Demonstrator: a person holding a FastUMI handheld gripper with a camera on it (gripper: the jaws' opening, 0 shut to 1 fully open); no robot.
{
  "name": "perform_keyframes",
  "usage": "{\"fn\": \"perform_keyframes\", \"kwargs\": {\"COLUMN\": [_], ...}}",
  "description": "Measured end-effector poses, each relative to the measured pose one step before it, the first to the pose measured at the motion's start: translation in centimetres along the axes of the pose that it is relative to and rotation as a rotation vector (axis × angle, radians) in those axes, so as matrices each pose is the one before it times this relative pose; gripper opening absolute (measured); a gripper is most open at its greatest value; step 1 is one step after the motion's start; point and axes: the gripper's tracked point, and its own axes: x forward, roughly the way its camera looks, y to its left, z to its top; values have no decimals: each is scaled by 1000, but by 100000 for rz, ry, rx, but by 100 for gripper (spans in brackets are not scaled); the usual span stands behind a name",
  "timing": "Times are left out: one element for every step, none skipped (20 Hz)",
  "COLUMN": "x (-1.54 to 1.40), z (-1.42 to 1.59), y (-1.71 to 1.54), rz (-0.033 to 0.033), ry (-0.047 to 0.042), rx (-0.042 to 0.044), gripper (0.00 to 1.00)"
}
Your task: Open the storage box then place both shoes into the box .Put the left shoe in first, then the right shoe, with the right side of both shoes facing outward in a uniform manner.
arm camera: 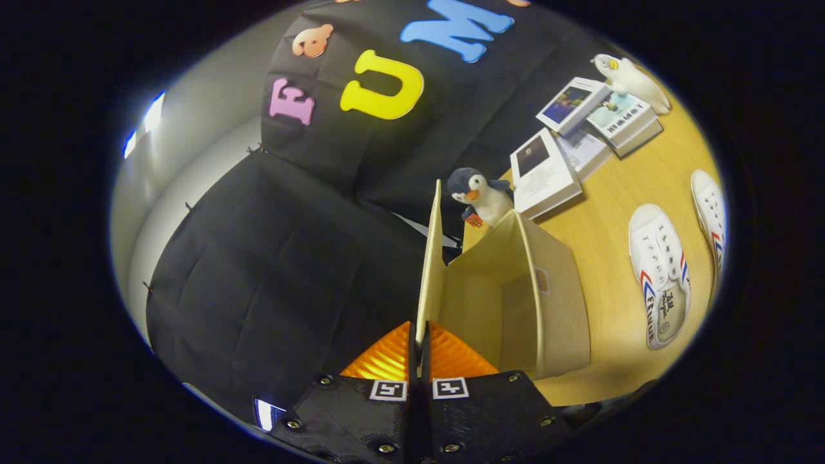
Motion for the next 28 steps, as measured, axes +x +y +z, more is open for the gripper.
{"fn": "perform_keyframes", "kwargs": {"x": [470, 521, 480, 378, 410, 409, 439, 447, 542, 591, 615, 739, 681, 881, 645, 792, 697, 587, 868, 636, 273, 588, 412, 223, -54, -378, -256, -605], "z": [-157, -153, -68, -119, -101, -135, -75, -188, -24, -118, -185, -219, -202, -297, -263, -179, -300, -523, -12, -160, -352, -319, -70, 68, -26, 122, 336, 241], "y": [996, 1066, 815, 825, 598, 681, 543, 631, 637, 732, 688, 626, 768, 942, 576, 583, 929, 962, 337, 335, 342, -43, 27, 4, -391, -347, -596, -757], "rz": [644, 897, 808, 470, 301, -173, -407, -371, -227, -229, -141, -330, 316, 505, 292, 86, 1281, 1103, 351, 349, -55, -200, 564, -589, -1374, -1478, -1754, -2058], "ry": [836, 256, 199, 246, 401, 320, 547, 586, 516, 607, 999, 994, 1256, 1345, 1036, 780, 1249, 1699, -56, 655, 1357, 869, -218, -1068, -371, -926, -1430, -1350], "rx": [-3085, -1955, -1538, -1494, -1648, -1728, -1816, -2163, -2425, -2594, -2785, -2597, -2465, -3033, -2990, -2299, -1511, -2163, -2627, -2384, -2512, -2784, -3242, -3250, -3104, -2695, -1977, -1494], "gripper": [0, 0, 0, 1, 0, 0, 0, 0, 0, 0, 0, 0, 0, 1, 6, 6, 6, 11, 16, 16, 16, 32, 48, 63, 74, 96, 97, 97]}}
